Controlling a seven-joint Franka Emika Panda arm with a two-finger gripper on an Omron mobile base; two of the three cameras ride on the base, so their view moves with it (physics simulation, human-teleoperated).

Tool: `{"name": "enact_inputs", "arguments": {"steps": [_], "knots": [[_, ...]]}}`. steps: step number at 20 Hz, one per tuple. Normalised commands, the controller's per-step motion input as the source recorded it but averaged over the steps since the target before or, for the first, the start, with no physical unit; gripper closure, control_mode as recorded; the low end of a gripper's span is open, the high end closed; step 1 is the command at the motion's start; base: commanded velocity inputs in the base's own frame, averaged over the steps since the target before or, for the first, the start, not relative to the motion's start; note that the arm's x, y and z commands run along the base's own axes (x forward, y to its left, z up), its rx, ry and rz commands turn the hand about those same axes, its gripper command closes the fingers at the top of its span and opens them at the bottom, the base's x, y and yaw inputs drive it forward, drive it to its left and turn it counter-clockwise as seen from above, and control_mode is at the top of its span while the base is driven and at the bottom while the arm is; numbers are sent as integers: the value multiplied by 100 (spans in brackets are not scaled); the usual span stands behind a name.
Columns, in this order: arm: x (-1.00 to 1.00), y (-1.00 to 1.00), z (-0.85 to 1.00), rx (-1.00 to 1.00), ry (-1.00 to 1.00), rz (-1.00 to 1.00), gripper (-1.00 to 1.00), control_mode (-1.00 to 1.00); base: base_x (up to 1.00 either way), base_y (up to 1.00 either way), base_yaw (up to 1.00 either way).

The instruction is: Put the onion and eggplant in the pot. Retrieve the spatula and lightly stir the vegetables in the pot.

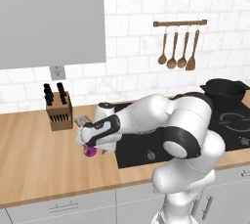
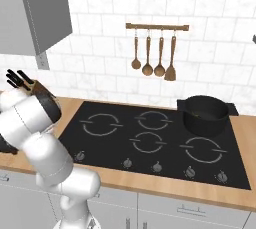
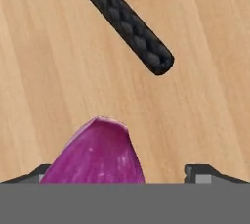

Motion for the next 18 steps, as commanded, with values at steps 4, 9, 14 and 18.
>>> {"name": "enact_inputs", "arguments": {"steps": [4, 9, 14, 18], "knots": [[6, 37, -37, 0, 0, -5, 100, -100, 0, 0, 0], [-12, 7, -10, 0, -1, -6, 100, -100, 0, 0, 0], [-64, -54, 23, 11, -2, -6, 100, -100, 0, 0, 0], [-88, -91, 57, 20, -4, -5, 100, -100, 0, 0, 0]]}}
